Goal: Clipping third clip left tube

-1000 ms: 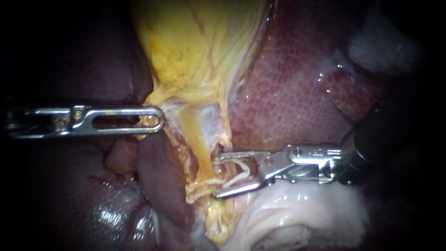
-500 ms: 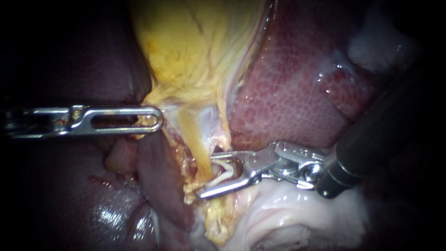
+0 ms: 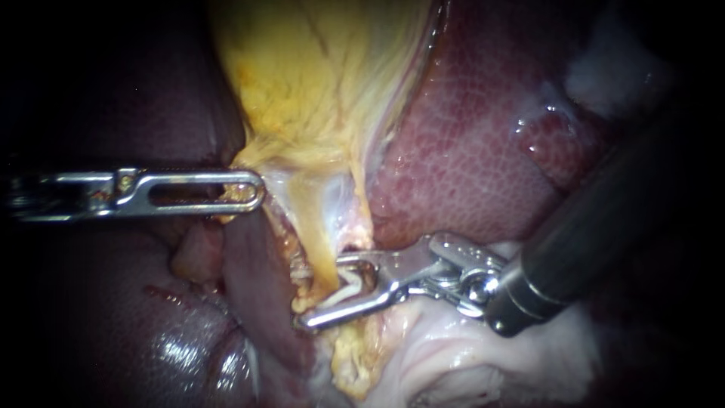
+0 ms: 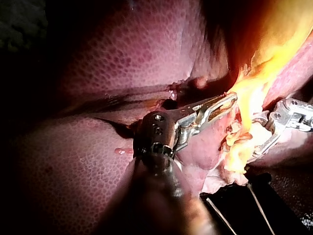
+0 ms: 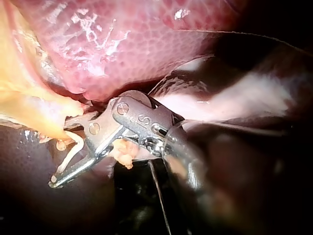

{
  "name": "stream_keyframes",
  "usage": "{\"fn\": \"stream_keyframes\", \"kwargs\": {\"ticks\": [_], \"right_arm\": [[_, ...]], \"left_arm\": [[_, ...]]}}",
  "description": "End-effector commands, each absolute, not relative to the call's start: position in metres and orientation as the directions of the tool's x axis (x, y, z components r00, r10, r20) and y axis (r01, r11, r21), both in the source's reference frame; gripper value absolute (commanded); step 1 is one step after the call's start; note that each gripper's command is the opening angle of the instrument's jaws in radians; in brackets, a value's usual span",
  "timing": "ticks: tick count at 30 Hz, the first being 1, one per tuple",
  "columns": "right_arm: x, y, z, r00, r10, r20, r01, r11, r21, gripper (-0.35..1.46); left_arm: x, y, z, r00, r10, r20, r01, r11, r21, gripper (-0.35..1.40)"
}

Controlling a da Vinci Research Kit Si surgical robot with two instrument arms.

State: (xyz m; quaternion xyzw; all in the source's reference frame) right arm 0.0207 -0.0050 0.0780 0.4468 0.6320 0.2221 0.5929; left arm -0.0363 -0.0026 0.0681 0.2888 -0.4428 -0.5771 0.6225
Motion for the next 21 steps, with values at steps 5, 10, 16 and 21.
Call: {"fn": "stream_keyframes", "kwargs": {"ticks": [5, 10, 16, 21], "right_arm": [[0.0205, -0.0036, 0.0775, 0.098, 0.837, -0.539, 0.302, 0.491, 0.817, 0.57], [0.0201, -0.0020, 0.0768, 0.094, 0.843, -0.529, 0.296, 0.484, 0.823, 0.54], [0.0198, -0.0013, 0.0764, 0.084, 0.851, -0.519, 0.294, 0.476, 0.829, 0.53], [0.0193, -0.0013, 0.0764, 0.098, 0.878, -0.468, 0.294, 0.423, 0.857, 0.25]], "left_arm": [[-0.0363, -0.0027, 0.0680, -0.059, -0.974, 0.218, 0.463, 0.167, 0.870, -0.35], [-0.0364, -0.0027, 0.0680, -0.059, -0.974, 0.218, 0.464, 0.167, 0.870, -0.35], [-0.0364, -0.0027, 0.0680, -0.059, -0.974, 0.218, 0.464, 0.167, 0.870, -0.35], [-0.0364, -0.0027, 0.0680, -0.059, -0.974, 0.218, 0.464, 0.167, 0.870, -0.35]]}}
